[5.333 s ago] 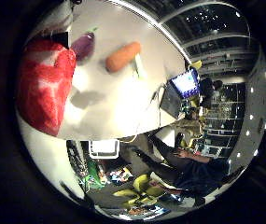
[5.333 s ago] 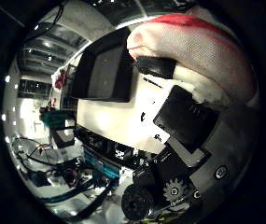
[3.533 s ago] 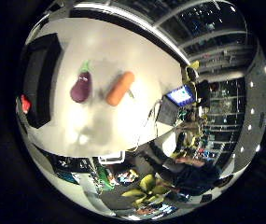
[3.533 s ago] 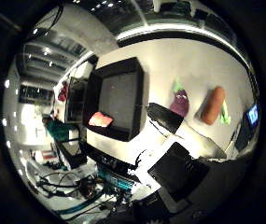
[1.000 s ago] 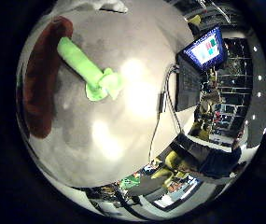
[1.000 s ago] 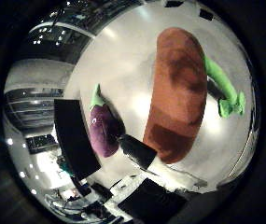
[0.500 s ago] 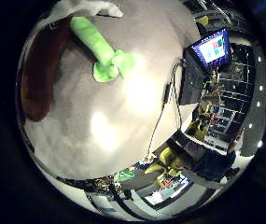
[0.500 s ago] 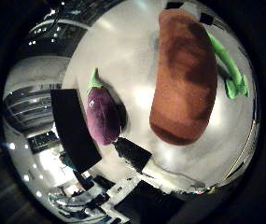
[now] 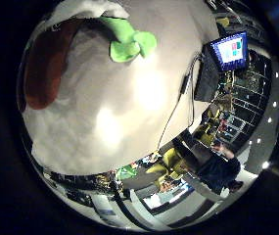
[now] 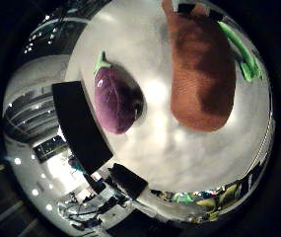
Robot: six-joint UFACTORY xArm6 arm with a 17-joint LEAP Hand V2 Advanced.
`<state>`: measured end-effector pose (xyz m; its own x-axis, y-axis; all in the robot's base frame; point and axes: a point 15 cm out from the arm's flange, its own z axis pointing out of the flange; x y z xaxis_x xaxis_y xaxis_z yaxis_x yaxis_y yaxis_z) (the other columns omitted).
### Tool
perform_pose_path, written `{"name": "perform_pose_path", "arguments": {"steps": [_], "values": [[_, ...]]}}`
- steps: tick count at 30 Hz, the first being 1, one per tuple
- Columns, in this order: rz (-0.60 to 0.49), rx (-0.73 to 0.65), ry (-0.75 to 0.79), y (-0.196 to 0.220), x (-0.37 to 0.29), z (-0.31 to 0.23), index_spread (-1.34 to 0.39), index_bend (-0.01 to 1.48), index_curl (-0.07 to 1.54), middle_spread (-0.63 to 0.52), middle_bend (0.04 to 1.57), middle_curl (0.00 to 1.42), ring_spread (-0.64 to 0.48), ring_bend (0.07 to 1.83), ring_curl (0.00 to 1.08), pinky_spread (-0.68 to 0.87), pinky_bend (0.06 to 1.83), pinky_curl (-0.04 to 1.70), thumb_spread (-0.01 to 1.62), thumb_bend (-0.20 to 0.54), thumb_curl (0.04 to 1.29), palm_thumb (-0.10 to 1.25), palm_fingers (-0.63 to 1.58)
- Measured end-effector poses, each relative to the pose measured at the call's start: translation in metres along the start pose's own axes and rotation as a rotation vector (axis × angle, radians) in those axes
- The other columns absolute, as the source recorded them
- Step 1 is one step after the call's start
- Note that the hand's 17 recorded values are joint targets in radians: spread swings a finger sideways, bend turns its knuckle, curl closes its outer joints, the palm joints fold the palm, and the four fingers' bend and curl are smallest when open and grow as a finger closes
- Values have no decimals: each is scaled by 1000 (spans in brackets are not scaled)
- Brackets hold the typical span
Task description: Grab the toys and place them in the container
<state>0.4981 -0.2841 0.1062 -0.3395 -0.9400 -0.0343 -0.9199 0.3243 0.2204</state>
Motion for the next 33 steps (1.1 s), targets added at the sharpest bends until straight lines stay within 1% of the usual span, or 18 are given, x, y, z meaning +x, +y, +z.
{"name": "perform_pose_path", "arguments": {"steps": [5,9,11,13,16,18,20,24,29,33], "values": [[-6,25,8,5,2,-26,-214,161,287,102,366,317,256,681,171,494,876,199,931,-31,283,261,197],[-13,-58,32,36,6,-39,-217,166,288,96,360,317,255,666,168,487,870,189,919,-35,282,240,190],[-13,-85,45,52,9,-55,-213,164,289,99,352,316,253,654,166,484,865,184,918,-34,281,228,183],[-4,-79,47,61,13,-67,-211,168,292,103,339,315,251,639,164,485,860,182,918,-32,282,225,167],[27,-58,31,68,22,-71,-193,154,289,136,318,312,258,617,165,483,860,182,929,-30,282,217,124],[41,-24,20,61,24,-72,-179,153,285,151,313,312,263,606,164,487,857,180,933,-30,281,218,114],[67,27,-23,51,22,-72,-163,152,283,172,305,311,268,601,165,490,855,180,940,-28,281,220,97],[133,77,-108,39,14,-67,-124,153,276,209,283,310,284,587,171,502,851,184,961,-26,284,243,75],[203,133,-158,20,10,-51,-82,129,245,249,281,316,287,619,194,506,879,201,986,-24,288,296,36],[268,168,-189,4,10,-30,-72,149,243,273,271,316,314,576,190,510,895,211,996,-24,288,317,-18]]}}
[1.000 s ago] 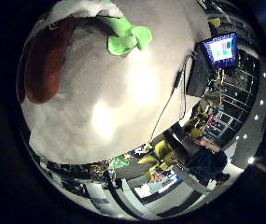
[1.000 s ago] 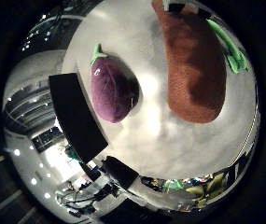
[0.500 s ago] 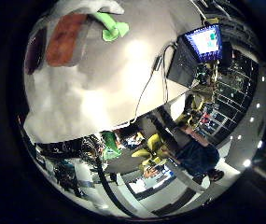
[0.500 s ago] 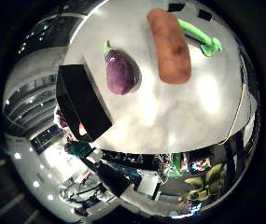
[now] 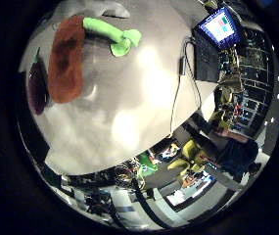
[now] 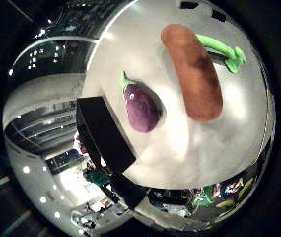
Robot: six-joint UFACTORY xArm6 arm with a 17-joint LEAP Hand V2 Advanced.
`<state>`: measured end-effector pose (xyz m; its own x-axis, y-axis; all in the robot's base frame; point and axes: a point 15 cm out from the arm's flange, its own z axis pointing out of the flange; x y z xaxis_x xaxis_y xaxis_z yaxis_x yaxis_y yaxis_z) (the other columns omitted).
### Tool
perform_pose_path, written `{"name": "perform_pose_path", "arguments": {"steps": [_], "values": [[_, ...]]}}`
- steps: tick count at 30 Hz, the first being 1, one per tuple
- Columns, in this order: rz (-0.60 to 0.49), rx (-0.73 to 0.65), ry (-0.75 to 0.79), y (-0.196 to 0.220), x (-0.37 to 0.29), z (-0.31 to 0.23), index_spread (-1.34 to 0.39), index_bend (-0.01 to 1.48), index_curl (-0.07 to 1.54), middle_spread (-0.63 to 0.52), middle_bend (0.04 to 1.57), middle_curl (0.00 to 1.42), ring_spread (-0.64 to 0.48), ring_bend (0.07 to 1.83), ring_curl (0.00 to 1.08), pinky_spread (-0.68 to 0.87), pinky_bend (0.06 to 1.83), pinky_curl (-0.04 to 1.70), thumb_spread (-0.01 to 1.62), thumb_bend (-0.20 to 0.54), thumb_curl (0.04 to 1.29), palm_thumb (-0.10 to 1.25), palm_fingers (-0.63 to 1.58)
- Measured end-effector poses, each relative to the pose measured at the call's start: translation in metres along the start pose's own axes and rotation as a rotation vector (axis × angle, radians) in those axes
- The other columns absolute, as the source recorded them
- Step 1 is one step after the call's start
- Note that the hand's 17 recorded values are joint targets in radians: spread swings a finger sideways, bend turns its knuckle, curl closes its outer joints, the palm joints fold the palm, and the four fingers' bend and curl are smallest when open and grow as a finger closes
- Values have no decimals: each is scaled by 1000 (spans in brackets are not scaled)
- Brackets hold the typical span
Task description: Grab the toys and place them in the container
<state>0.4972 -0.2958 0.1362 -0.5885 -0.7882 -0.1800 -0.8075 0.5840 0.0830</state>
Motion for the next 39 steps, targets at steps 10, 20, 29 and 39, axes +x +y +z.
{"name": "perform_pose_path", "arguments": {"steps": [10,20,29,39], "values": [[60,29,-4,-21,9,47,-69,139,235,306,181,299,343,408,177,503,748,207,997,-27,288,357,-71],[52,-38,11,-11,2,81,-75,120,207,289,187,285,323,509,241,516,768,250,986,-27,288,379,34],[27,-129,31,12,-1,87,-173,160,184,-36,553,416,-199,1085,412,-197,1034,306,987,-20,312,536,652],[31,-36,49,-6,30,42,-401,557,416,-200,944,577,-264,1124,477,-412,1093,398,959,-11,353,765,1244]]}}
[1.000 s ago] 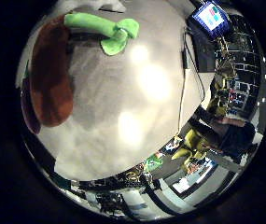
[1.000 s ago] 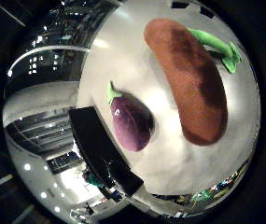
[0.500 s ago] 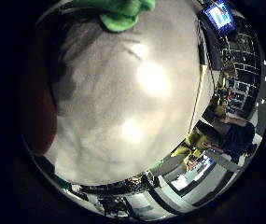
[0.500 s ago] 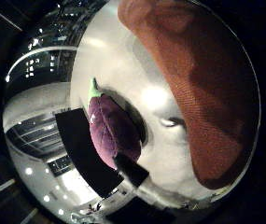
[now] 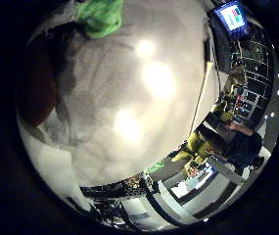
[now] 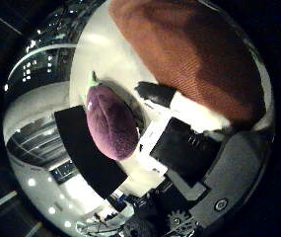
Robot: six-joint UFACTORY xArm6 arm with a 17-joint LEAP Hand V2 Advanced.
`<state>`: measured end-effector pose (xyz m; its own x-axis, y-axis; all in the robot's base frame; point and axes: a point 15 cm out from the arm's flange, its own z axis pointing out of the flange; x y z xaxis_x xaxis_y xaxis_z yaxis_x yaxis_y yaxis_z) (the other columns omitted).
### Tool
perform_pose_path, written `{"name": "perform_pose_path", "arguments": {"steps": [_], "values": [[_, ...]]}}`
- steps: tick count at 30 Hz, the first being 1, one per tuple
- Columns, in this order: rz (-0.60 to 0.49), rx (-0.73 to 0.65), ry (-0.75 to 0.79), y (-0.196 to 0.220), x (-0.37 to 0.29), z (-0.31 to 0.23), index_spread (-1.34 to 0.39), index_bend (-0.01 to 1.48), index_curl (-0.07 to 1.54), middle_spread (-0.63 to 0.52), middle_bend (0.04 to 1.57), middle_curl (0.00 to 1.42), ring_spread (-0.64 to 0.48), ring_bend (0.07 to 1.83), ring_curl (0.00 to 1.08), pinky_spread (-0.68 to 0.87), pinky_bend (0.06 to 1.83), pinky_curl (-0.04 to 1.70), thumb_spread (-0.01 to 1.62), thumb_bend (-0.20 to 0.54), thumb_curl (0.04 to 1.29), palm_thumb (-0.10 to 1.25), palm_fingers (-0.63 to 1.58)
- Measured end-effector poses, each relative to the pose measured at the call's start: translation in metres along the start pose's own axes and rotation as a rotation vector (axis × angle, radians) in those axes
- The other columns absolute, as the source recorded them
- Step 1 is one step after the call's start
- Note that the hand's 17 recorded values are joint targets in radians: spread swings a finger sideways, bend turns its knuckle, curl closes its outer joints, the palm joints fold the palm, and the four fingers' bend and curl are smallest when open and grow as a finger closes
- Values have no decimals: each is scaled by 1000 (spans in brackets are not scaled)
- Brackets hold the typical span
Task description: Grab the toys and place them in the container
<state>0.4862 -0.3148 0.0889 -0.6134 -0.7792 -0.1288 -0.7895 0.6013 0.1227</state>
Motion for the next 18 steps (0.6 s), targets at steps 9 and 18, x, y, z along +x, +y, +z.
{"name": "perform_pose_path", "arguments": {"steps": [9,18], "values": [[-32,168,-6,-11,8,-88,-302,978,629,-144,1196,641,-216,1301,575,-279,1254,568,857,-19,476,975,1191],[-103,265,-14,44,-9,-174,-283,1040,667,-131,1267,639,-205,1341,610,-235,1256,682,827,-20,540,985,1139]]}}
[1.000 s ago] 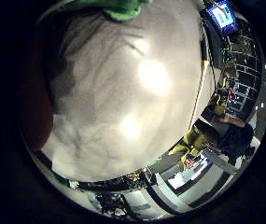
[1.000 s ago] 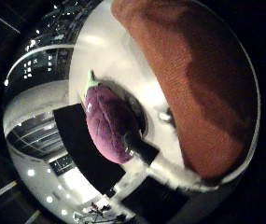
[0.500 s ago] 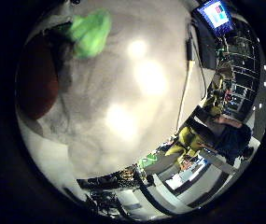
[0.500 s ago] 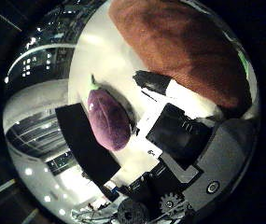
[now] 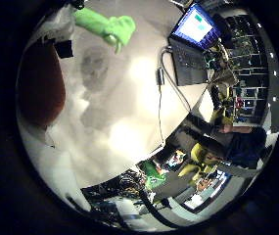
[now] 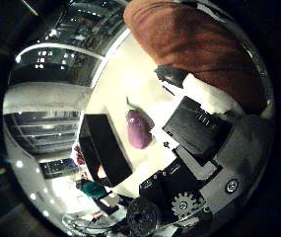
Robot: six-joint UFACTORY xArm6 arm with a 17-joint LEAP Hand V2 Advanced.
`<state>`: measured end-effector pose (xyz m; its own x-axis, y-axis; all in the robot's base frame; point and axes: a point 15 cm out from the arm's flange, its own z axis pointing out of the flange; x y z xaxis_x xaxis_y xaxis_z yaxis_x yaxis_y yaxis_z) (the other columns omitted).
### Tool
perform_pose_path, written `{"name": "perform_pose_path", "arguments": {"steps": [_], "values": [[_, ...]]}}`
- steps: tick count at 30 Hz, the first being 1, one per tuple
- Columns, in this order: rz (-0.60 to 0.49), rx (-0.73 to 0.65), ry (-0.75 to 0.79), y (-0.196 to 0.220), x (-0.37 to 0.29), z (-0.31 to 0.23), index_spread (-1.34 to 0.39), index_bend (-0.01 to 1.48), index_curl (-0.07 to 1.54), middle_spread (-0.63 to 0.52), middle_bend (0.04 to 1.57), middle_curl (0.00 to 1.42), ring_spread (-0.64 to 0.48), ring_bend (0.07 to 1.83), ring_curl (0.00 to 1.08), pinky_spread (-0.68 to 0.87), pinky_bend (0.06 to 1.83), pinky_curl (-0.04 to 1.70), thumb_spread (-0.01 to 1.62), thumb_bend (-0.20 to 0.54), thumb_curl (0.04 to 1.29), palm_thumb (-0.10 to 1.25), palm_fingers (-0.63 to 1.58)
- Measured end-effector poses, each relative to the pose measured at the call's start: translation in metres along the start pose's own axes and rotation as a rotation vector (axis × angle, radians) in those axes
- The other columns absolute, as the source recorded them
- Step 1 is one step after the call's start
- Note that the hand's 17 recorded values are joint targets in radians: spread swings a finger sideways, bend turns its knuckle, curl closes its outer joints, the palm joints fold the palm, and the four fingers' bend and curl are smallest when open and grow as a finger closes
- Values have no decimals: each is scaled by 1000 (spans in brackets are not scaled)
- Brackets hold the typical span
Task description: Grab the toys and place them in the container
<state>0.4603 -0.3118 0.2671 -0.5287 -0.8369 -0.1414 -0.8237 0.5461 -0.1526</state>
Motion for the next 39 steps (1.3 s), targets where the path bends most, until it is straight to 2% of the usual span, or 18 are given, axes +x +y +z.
{"name": "perform_pose_path", "arguments": {"steps": [7,13,22,28,30,31,32,33,34,36,39], "values": [[-182,58,-75,44,-107,-78,-288,1020,681,-128,1298,629,-203,1355,626,-224,1210,780,851,-20,564,993,1122],[-347,68,-130,99,-209,-99,-289,1015,692,-126,1304,614,-204,1349,632,-229,1151,874,874,-22,567,998,1126],[-588,80,-246,202,-374,-89,-279,1044,694,-125,1296,601,-203,1332,633,-243,1082,967,882,-22,568,995,1143],[-683,81,-286,250,-440,-55,-271,1048,686,-123,1284,591,-208,1314,624,-277,1030,1000,918,-23,549,982,1165],[-712,53,-282,267,-452,-42,-284,898,645,-132,1208,559,-208,1322,599,-316,990,954,960,-37,516,914,1117],[-726,36,-276,274,-456,-34,-310,781,615,-145,1142,537,-216,1321,585,-351,969,930,977,-45,502,883,945],[-740,21,-269,279,-457,-28,-370,634,587,-167,1002,498,-226,1260,570,-398,985,913,999,-41,477,852,603],[-753,13,-263,282,-457,-24,-423,652,593,-163,905,473,-186,1112,552,-328,898,921,1015,-43,453,810,220],[-767,1,-250,285,-456,-19,-464,631,542,-143,819,432,-126,957,481,-209,835,888,1024,-42,431,777,75],[-810,-16,-210,286,-449,-7,-491,547,464,-90,664,366,14,741,361,25,778,814,1025,-43,402,727,-104],[-872,-46,-130,287,-436,12,-497,367,381,-7,458,303,148,553,274,304,673,690,1013,-41,359,637,-116]]}}
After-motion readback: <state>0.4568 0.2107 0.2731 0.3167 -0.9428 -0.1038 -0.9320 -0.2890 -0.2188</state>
